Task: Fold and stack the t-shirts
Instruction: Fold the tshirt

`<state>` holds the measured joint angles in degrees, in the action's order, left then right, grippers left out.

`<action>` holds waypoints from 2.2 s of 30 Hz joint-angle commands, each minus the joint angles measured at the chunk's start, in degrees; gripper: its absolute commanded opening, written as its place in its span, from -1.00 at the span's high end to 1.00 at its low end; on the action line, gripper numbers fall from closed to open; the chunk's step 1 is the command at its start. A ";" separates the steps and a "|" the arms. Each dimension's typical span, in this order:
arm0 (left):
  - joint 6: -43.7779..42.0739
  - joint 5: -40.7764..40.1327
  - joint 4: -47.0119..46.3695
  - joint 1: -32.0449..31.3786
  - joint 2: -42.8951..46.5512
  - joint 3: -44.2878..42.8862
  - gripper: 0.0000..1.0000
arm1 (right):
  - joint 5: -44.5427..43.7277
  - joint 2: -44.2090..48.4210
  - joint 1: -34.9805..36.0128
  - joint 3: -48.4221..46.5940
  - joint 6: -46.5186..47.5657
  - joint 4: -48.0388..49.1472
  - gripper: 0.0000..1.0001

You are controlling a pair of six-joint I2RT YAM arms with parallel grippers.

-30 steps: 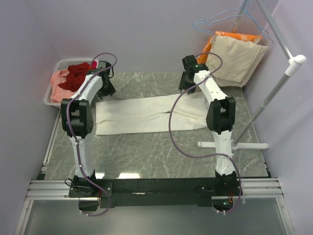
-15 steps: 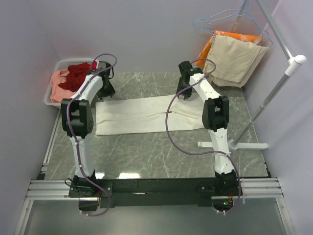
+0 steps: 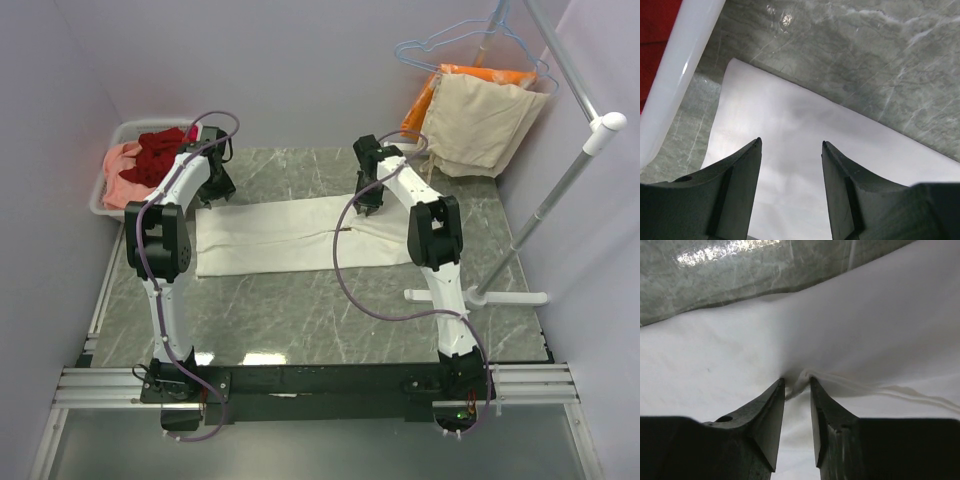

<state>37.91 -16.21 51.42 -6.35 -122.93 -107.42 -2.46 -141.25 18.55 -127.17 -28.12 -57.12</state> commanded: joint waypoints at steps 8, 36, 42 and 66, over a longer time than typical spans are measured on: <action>-0.82 -0.40 -0.79 -0.24 1.29 1.95 -0.13 | -4.74 2.38 0.44 1.93 -1.85 -3.52 0.88; 1.99 -2.69 2.10 -0.33 -1.78 1.69 -0.10 | -7.56 15.38 4.39 13.78 -2.73 -2.12 1.00; 1.90 -1.90 2.02 -0.33 -1.96 1.16 -0.10 | -5.19 21.18 8.26 23.89 -4.66 -1.77 1.00; 2.17 -1.99 2.02 -1.03 -2.04 2.39 -0.09 | -11.26 23.58 1.51 21.30 -7.48 -2.38 0.34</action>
<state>38.83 -17.85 53.01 -6.94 -124.73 -104.18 -11.35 -113.08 27.09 -97.34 -36.18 -60.07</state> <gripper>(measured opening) 0.546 0.335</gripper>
